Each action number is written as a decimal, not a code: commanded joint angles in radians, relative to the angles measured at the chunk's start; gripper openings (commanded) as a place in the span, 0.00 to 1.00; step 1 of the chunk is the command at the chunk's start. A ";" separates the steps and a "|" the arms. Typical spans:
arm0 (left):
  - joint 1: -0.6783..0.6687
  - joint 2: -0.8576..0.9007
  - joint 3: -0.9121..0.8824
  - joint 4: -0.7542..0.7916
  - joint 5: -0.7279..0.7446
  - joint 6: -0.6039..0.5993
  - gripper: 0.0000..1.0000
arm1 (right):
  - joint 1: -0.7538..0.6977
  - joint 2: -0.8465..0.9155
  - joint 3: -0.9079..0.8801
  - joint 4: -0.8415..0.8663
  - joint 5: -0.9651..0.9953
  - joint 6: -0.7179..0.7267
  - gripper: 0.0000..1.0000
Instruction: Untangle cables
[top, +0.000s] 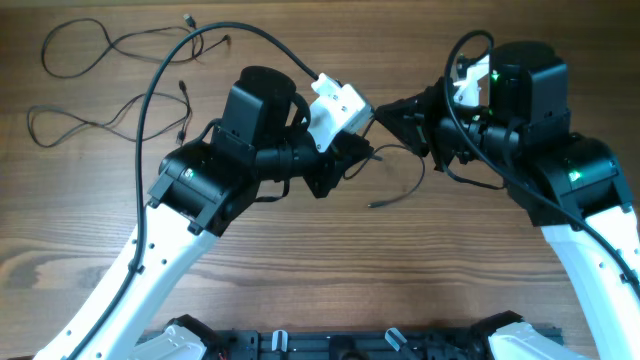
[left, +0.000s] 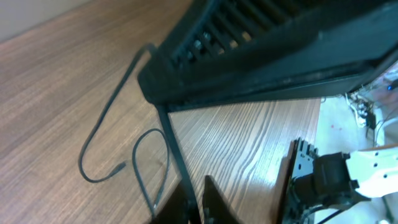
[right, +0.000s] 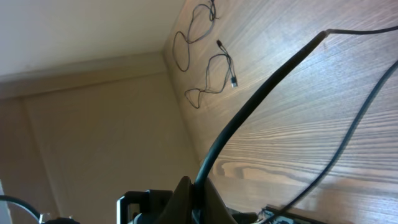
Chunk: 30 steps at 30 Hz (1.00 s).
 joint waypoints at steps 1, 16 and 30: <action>-0.003 0.005 0.003 0.023 -0.012 0.002 0.04 | -0.003 0.011 0.010 -0.039 0.059 0.013 0.04; -0.002 -0.042 0.003 0.156 -0.062 -0.055 0.04 | -0.002 0.011 0.010 -0.280 0.430 -0.034 0.73; -0.002 -0.130 0.003 0.468 -0.349 -0.269 0.04 | -0.002 0.011 0.010 -0.408 0.560 -0.072 1.00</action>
